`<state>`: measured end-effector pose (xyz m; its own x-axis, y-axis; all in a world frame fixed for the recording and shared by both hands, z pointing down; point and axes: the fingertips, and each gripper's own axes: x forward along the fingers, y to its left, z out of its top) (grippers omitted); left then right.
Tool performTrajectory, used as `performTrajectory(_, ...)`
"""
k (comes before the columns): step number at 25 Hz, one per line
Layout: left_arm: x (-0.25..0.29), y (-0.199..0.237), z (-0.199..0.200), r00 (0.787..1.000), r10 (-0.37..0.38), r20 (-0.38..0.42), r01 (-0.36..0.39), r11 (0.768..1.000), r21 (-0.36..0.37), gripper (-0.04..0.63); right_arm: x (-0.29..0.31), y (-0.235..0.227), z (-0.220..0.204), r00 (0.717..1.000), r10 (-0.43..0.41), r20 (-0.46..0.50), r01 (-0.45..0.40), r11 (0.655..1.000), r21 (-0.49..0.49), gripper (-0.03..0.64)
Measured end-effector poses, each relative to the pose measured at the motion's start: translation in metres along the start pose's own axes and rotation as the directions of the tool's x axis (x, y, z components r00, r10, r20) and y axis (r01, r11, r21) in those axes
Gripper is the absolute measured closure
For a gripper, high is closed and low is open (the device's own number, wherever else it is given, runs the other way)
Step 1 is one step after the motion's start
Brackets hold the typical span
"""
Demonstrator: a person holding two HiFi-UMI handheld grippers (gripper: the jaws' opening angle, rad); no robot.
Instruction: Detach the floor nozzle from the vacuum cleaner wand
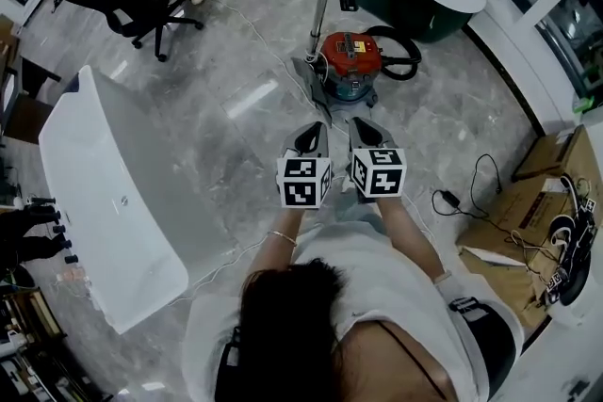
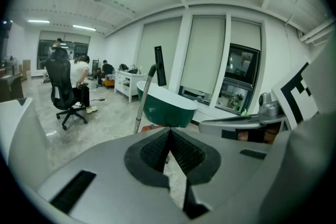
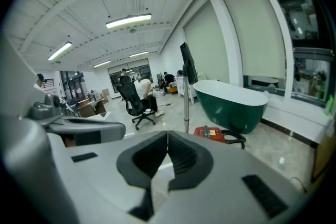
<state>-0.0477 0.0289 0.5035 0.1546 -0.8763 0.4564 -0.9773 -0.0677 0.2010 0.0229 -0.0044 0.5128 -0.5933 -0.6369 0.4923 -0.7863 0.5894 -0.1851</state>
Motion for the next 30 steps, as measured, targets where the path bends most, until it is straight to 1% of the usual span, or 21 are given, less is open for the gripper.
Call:
performTrajectory(5,0.023,0.003,0.012,1.0,0.031,-0.002,-0.031,0.999,-0.017,0.592,0.02,-0.018,0.01,0.999,0.028,-0.019,-0.029,1.0,-0.003,0.601)
performTrajectory(10,0.046,0.005,0.022,0.997,0.073,0.001,-0.073,0.997,-0.031,0.592,0.039,-0.032,0.025,0.997,0.073,-0.016,-0.074,0.997,-0.018,0.601)
performTrajectory(16,0.076,-0.001,0.033,0.995,0.103,0.006,-0.102,0.994,-0.045,0.592,0.059,-0.054,0.041,0.994,0.111,-0.021,-0.111,0.993,-0.035,0.601)
performTrajectory(23,0.098,0.0,0.043,0.989,0.145,0.007,-0.145,0.988,-0.054,0.592,0.077,-0.067,0.049,0.986,0.166,-0.028,-0.167,0.985,-0.042,0.601)
performTrajectory(27,0.11,-0.006,0.045,0.987,0.158,0.004,-0.158,0.986,-0.056,0.592,0.082,-0.074,0.054,0.978,0.21,-0.018,-0.21,0.976,-0.051,0.601)
performTrajectory(30,0.118,-0.011,0.046,0.988,0.156,-0.005,-0.156,0.986,-0.052,0.592,0.085,-0.079,0.054,0.976,0.215,-0.025,-0.216,0.975,-0.054,0.601)
